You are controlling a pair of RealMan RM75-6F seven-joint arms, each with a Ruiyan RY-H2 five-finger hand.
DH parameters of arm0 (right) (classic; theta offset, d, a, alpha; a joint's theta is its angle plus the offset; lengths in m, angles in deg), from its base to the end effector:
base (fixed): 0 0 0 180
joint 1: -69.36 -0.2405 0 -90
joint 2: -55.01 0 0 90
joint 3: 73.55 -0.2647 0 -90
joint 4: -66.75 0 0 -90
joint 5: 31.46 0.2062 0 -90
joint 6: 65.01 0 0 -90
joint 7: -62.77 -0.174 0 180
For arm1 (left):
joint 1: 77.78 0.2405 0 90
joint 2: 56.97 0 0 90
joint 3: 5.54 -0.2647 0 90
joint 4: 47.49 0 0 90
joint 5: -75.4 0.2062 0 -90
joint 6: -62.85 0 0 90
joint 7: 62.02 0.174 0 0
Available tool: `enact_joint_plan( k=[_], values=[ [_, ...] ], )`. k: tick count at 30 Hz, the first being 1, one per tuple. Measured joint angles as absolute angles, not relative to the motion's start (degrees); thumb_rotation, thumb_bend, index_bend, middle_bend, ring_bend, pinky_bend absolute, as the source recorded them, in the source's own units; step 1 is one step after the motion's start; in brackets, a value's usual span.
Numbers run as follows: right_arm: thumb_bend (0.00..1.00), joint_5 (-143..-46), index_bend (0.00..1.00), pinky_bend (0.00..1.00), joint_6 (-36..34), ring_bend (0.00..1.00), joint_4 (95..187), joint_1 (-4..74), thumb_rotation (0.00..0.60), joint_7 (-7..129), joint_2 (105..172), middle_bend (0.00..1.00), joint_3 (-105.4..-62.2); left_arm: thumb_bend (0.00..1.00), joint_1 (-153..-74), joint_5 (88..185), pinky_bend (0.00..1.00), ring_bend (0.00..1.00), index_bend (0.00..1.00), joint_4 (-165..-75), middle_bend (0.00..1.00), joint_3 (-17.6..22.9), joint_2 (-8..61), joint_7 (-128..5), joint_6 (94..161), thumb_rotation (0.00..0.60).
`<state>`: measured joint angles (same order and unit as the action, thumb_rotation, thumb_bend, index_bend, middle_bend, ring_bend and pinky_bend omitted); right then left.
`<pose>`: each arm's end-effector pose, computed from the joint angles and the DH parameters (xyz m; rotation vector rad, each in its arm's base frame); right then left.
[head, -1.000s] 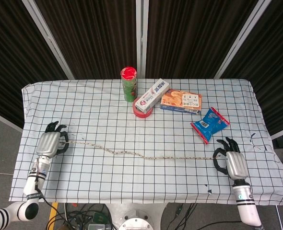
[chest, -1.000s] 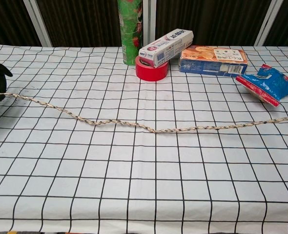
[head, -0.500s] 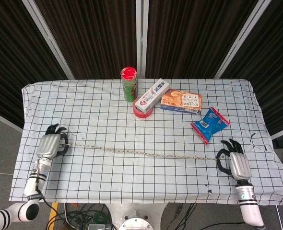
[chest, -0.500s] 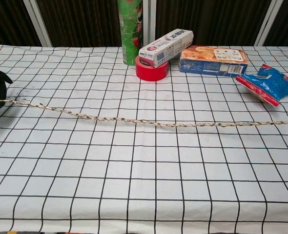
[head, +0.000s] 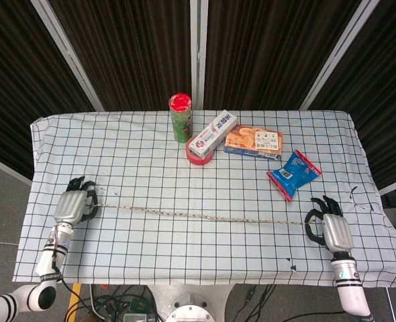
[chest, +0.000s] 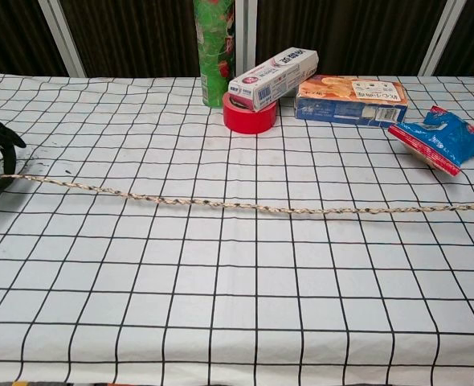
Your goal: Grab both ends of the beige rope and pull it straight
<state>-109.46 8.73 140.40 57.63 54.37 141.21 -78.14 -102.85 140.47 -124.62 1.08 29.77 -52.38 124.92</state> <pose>-0.3387 -0.2559 0.0445 1.3265 -1.1988 0.9669 -0.2956 0.3250 0.0150 -1.5232 -1.1300 -0.7713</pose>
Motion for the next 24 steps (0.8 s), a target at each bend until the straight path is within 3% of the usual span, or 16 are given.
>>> enact_joint_plan(
  k=[24],
  values=[
    [0.39, -108.89, 0.68, 0.0, 5.82, 0.0, 136.55, 57.74, 0.6, 53.46, 143.03, 0.15, -78.13, 0.37, -102.52, 141.37, 0.05, 0.0, 0.6, -122.22, 0.19, 0.19, 31.81, -52.95, 122.86, 0.6]
  ],
)
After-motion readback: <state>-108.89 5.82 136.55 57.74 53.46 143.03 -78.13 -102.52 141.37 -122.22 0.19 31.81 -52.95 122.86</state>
